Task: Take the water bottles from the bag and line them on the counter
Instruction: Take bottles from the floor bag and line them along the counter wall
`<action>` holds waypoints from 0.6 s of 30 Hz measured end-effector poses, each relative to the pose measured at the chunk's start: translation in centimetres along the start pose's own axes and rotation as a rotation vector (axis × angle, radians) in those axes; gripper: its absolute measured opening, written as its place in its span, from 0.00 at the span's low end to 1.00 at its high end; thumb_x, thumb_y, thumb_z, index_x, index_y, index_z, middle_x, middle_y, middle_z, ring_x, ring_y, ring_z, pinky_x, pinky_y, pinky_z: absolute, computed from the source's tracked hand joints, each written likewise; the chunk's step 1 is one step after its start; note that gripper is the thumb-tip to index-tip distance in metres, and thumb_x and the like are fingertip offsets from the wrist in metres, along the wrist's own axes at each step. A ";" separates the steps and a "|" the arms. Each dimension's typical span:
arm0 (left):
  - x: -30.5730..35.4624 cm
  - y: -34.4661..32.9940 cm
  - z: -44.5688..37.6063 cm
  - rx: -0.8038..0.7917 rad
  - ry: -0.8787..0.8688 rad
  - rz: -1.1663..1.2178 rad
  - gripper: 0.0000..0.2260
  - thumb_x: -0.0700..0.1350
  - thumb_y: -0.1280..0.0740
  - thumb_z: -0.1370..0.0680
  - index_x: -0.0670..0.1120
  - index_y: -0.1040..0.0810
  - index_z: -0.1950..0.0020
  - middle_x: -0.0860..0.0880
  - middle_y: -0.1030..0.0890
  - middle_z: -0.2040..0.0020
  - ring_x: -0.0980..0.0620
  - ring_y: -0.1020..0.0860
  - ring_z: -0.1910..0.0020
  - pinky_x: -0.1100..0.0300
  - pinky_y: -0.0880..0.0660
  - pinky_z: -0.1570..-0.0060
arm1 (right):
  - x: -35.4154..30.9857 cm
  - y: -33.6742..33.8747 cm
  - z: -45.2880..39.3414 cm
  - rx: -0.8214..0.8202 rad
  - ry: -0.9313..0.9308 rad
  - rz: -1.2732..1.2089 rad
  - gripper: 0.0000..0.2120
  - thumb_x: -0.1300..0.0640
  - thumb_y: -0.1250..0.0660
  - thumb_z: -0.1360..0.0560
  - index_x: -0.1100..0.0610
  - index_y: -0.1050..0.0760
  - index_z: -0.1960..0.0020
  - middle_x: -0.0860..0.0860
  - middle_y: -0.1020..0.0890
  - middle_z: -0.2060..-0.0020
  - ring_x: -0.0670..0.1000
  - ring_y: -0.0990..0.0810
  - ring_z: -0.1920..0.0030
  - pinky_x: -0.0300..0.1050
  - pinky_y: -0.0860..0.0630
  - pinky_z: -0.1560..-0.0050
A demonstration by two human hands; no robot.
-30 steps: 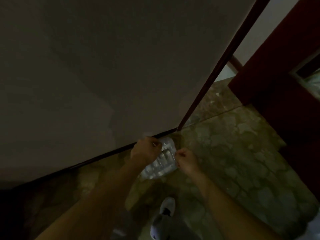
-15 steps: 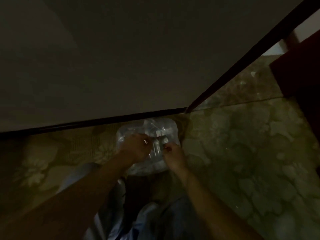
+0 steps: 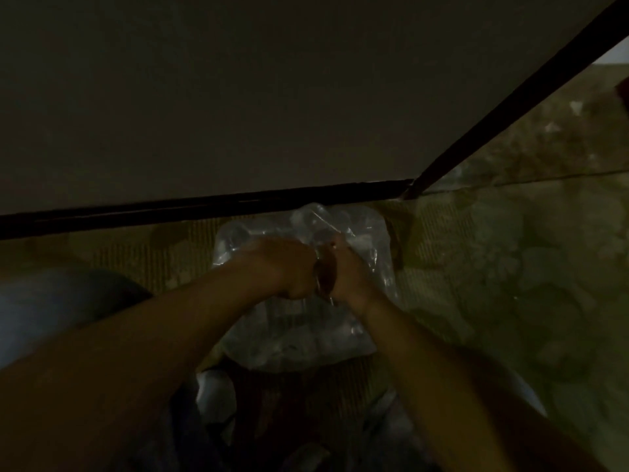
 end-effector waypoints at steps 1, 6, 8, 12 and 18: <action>0.0 -0.3 -0.4 -0.001 -0.010 -0.011 0.16 0.49 0.39 0.18 0.47 0.26 0.31 0.47 0.23 0.35 0.48 0.23 0.38 0.57 0.27 0.41 | -0.1 -0.1 -0.2 0.029 0.071 0.039 0.26 0.55 0.29 0.27 0.51 0.35 0.33 0.55 0.25 0.37 0.58 0.22 0.40 0.50 0.24 0.45; -0.2 -0.6 -1.1 0.051 -0.041 -0.032 0.17 0.52 0.37 0.20 0.50 0.25 0.32 0.49 0.22 0.36 0.49 0.22 0.41 0.56 0.25 0.45 | -0.3 0.1 0.1 0.079 0.214 0.072 0.18 0.56 0.36 0.22 0.54 0.32 0.33 0.56 0.27 0.35 0.59 0.25 0.38 0.58 0.26 0.40; 0.0 -0.4 -0.9 0.069 -0.059 -0.040 0.17 0.52 0.37 0.20 0.50 0.25 0.32 0.48 0.22 0.36 0.48 0.22 0.41 0.55 0.25 0.45 | -0.3 -0.1 0.3 0.076 0.212 0.090 0.13 0.56 0.34 0.24 0.57 0.28 0.41 0.56 0.25 0.40 0.58 0.24 0.42 0.56 0.24 0.44; 0.0 -0.3 -0.5 0.074 -0.060 -0.083 0.20 0.53 0.38 0.20 0.50 0.28 0.29 0.48 0.24 0.33 0.47 0.24 0.37 0.53 0.26 0.40 | -0.3 -0.6 -0.6 0.058 0.200 0.138 0.13 0.56 0.34 0.24 0.57 0.30 0.42 0.56 0.22 0.45 0.56 0.24 0.41 0.50 0.27 0.42; -0.7 -0.2 0.0 0.066 -0.051 -0.071 0.20 0.51 0.40 0.18 0.48 0.30 0.27 0.46 0.26 0.30 0.47 0.26 0.34 0.54 0.29 0.37 | -1.3 -0.6 -1.3 0.077 0.255 0.279 0.24 0.64 0.36 0.22 0.63 0.36 0.27 0.60 0.35 0.26 0.57 0.39 0.25 0.47 0.44 0.27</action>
Point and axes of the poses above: each hand's wrist, its own z-axis away from the middle knuckle, its own y-axis out of the back of the hand, x = y × z, the point moved 2 cm from there along -z, towards the middle knuckle
